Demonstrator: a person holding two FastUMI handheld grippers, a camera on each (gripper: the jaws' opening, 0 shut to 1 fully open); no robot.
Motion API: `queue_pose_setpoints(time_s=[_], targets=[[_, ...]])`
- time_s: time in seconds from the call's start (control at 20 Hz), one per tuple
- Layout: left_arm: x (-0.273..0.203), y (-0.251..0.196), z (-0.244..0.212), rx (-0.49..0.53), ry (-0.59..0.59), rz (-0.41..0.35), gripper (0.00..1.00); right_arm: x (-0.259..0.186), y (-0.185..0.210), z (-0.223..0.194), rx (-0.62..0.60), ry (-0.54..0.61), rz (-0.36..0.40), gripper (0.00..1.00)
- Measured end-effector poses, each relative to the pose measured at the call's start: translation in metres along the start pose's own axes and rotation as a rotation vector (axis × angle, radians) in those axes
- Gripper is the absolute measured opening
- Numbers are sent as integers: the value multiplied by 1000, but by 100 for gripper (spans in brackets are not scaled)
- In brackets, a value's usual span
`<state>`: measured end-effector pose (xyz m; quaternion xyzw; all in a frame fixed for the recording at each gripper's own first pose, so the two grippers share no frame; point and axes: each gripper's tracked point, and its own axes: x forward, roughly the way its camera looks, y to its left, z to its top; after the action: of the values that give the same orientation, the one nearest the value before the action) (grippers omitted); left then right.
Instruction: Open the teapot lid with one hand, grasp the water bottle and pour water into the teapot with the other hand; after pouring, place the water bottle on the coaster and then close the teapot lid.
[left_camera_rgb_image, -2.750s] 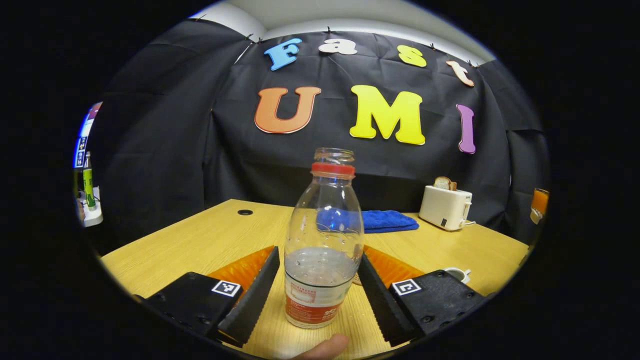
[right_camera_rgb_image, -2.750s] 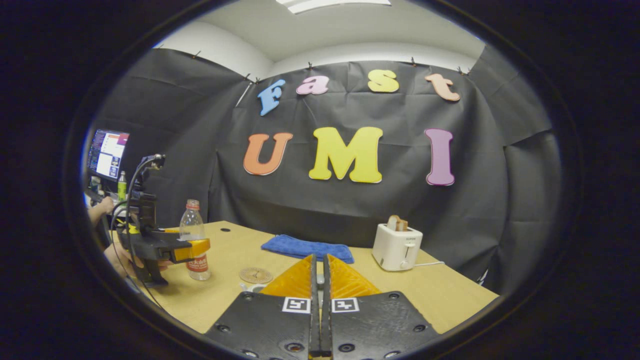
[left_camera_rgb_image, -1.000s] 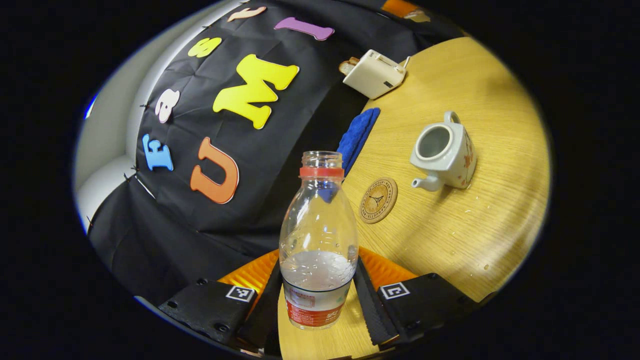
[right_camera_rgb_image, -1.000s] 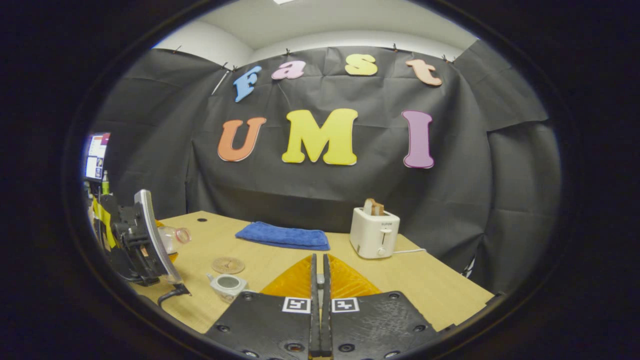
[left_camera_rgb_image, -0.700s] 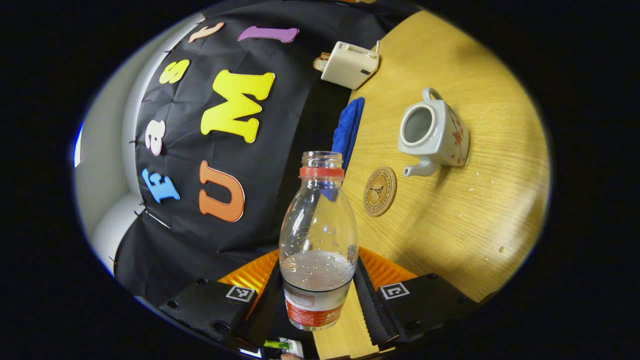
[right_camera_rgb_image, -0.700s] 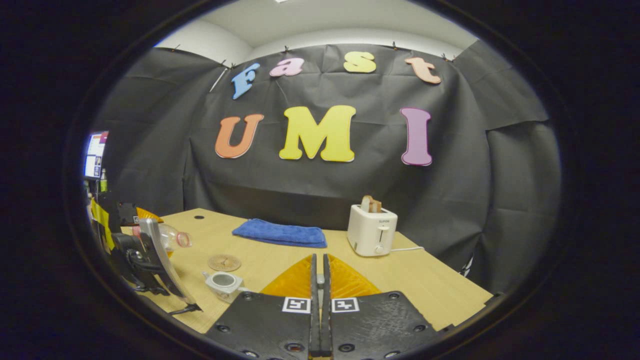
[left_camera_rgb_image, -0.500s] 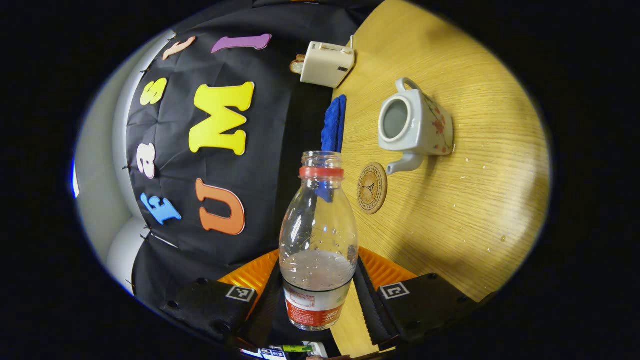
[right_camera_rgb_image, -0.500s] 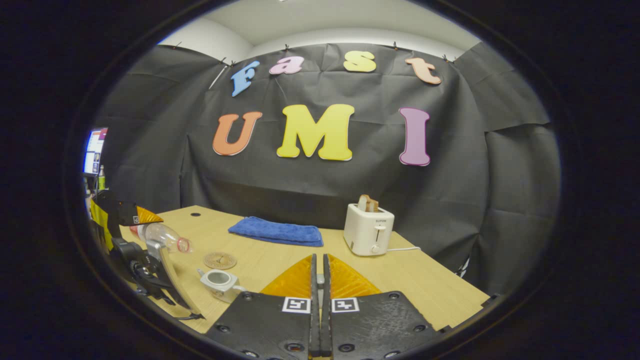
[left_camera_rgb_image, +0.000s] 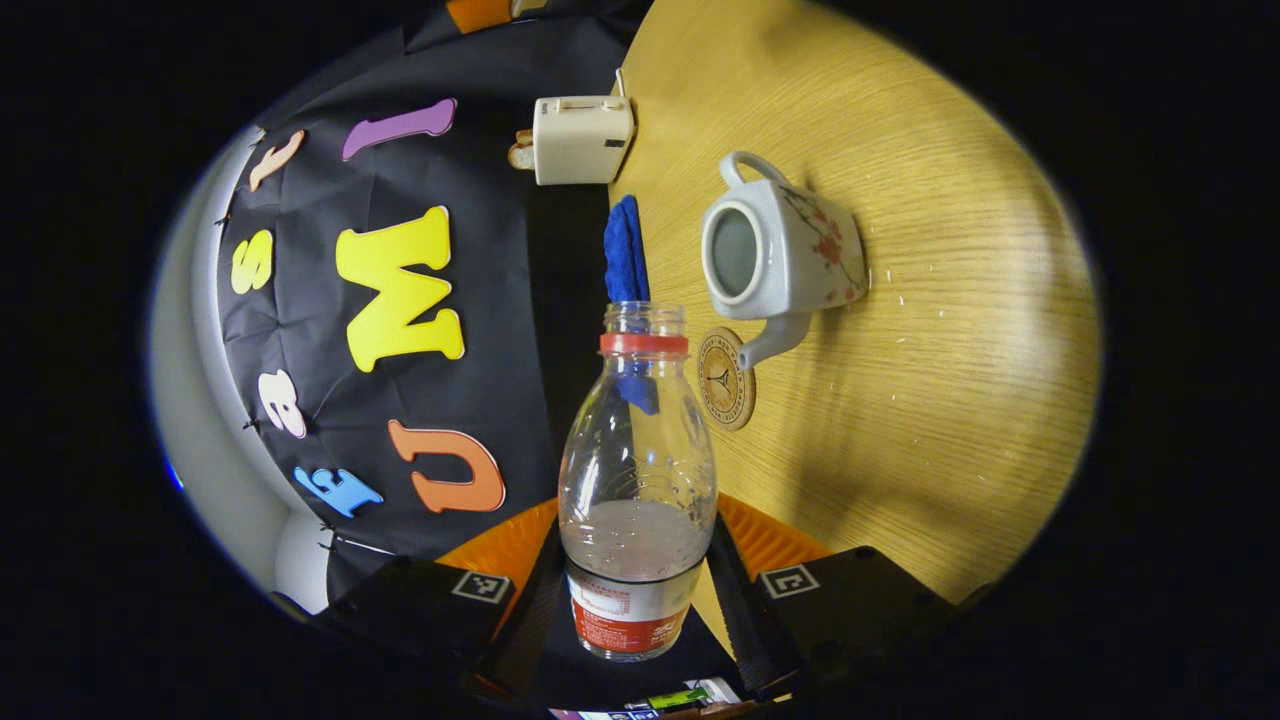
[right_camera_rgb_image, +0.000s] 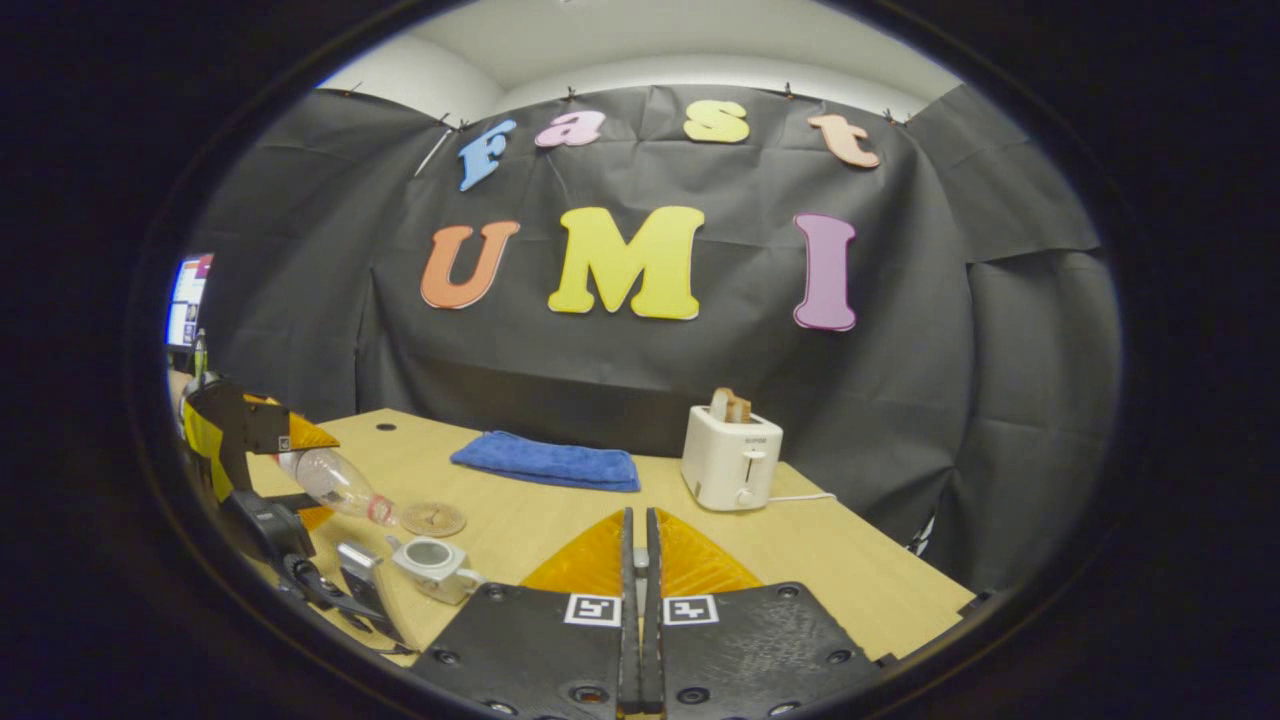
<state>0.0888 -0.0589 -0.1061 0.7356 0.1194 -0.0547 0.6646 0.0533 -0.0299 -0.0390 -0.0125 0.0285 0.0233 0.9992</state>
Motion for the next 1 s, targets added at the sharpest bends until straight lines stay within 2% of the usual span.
queue_pose_setpoints(time_s=[0.2, 0.5, 1.0], targets=[[2, 7, 4, 84, 8, -1, 76, -2, -6, 3, 8, -7, -6, 0], [1, 7, 7, 123, 21, 1, 76, -4, -11, 7, 16, -15, -12, 0], [-3, 17, 15, 262, 32, 13, 76, -3, -11, 7, 15, -12, -6, 1]])
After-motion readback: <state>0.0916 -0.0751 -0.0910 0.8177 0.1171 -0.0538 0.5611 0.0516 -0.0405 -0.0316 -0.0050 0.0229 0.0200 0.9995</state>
